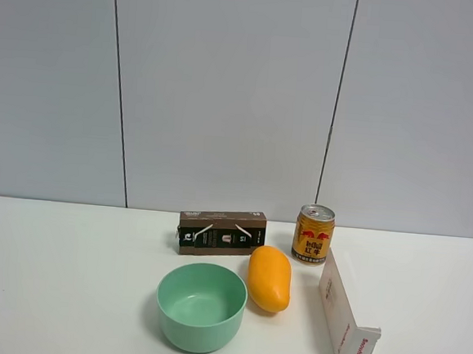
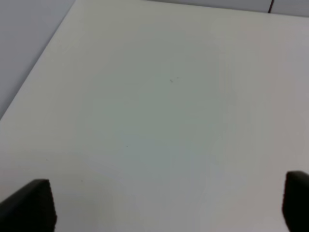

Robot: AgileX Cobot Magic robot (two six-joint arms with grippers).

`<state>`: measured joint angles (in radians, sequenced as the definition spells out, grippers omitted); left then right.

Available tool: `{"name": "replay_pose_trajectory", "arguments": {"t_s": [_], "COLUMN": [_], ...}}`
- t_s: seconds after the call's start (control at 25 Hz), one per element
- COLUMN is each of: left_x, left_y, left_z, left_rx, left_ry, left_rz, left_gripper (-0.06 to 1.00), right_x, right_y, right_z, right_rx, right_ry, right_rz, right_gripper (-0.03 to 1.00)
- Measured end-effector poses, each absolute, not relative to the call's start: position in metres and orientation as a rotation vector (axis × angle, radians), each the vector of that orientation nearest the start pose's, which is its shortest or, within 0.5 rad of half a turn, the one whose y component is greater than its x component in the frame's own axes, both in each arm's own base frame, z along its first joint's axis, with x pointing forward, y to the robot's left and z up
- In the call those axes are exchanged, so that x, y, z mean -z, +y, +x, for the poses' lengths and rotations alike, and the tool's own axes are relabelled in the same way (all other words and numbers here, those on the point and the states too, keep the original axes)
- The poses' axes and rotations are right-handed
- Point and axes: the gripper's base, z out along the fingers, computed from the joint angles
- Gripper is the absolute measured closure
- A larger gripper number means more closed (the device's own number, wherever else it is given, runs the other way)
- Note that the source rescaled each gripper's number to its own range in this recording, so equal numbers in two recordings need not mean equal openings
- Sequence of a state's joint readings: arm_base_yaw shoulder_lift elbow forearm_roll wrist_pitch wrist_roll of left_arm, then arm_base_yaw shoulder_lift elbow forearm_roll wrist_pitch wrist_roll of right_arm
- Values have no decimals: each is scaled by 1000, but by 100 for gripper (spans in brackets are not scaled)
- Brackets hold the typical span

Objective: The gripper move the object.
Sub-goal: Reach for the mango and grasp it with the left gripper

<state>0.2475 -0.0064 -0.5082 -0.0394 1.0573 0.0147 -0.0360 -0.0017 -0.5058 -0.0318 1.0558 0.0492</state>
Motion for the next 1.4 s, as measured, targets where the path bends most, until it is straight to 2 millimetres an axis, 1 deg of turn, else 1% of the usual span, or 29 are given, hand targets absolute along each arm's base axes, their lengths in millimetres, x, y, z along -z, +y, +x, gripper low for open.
{"name": "replay_pose_trajectory", "arguments": {"t_s": [0.8, 0.92, 1.0, 1.16, 1.28, 1.4], "left_x": [-280, -288, -299, -328, -347, -360], "left_y": [-5, -6, -6, -3, -2, 2], "left_z": [-5, -2, 3, 27, 53, 81], "left_rx": [-116, -86, -69, -15, 45, 85], "left_ry": [2016, 2026, 2045, 2120, 2155, 2175], "left_rz": [-234, -233, -232, -229, -202, -172], "left_gripper": [4, 4, 4, 4, 4, 4], "right_x": [-279, -279, -279, -279, -279, -279], "right_y": [-2, -2, -2, -2, -2, -2], "right_z": [-6, -6, -6, -6, -6, -6], "right_rx": [30, 30, 30, 30, 30, 30], "right_ry": [2030, 2030, 2030, 2030, 2030, 2030], "right_rz": [88, 88, 88, 88, 88, 88], "right_gripper": [-3, -3, -3, -3, -3, -3]}}
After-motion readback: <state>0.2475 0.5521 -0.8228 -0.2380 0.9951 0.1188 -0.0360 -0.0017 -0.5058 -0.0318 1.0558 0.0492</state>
